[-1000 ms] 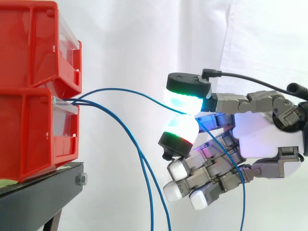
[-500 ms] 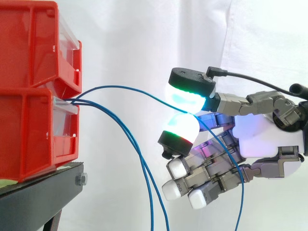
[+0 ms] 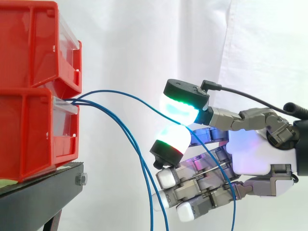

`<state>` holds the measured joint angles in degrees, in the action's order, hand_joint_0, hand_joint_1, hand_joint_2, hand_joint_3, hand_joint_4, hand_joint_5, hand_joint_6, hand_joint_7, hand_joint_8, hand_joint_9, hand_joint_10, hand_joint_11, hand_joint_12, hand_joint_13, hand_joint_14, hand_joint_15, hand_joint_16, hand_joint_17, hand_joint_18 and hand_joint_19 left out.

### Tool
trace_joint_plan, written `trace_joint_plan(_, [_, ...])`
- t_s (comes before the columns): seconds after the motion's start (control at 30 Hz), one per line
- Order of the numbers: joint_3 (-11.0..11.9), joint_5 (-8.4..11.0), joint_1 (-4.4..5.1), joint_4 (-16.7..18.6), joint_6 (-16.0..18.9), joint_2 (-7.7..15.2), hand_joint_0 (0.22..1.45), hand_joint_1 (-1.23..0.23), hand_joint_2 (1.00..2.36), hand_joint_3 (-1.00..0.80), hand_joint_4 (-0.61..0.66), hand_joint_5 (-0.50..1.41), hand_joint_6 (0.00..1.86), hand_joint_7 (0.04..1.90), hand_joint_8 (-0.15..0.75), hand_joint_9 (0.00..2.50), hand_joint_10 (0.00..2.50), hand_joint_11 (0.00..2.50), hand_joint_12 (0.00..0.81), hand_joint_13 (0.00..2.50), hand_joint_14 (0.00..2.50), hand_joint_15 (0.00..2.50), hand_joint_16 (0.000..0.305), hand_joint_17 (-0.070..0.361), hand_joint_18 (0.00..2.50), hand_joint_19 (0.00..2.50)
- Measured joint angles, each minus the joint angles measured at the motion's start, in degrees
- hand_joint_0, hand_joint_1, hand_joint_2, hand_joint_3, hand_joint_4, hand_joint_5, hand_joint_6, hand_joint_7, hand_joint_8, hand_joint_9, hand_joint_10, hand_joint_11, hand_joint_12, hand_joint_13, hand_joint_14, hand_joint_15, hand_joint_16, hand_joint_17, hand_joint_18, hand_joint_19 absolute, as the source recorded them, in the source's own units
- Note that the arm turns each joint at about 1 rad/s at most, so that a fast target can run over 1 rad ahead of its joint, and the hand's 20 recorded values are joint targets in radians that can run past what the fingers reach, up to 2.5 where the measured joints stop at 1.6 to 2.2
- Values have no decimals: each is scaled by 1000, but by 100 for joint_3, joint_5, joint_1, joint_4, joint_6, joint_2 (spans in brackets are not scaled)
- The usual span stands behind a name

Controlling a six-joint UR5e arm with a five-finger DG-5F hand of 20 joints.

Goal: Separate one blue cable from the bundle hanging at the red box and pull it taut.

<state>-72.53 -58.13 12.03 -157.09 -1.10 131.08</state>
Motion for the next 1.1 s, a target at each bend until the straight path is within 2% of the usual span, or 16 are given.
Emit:
trace_joint_plan(0.1, [1,71,30,51,58,19,664,-785,1000,-500,183,-210,883,1065,355,1018,23,855,374,795,18,424,45,101,741,457])
trace_joint_plan(0.37, [0,247,104,139,133,30,587,-707,1000,-500,193,-206,856,1083,359,1028,23,849,377,772,16,437,44,99,678,476])
trace_joint_plan(0.8, [1,298,201,147,137,24,554,-705,1000,-500,202,-207,836,1078,367,1016,22,834,383,753,18,433,44,99,638,479])
trace_joint_plan(1.1, [1,422,262,146,151,25,511,-721,1000,-500,206,-207,826,1050,373,1014,21,836,396,753,16,440,47,106,654,461])
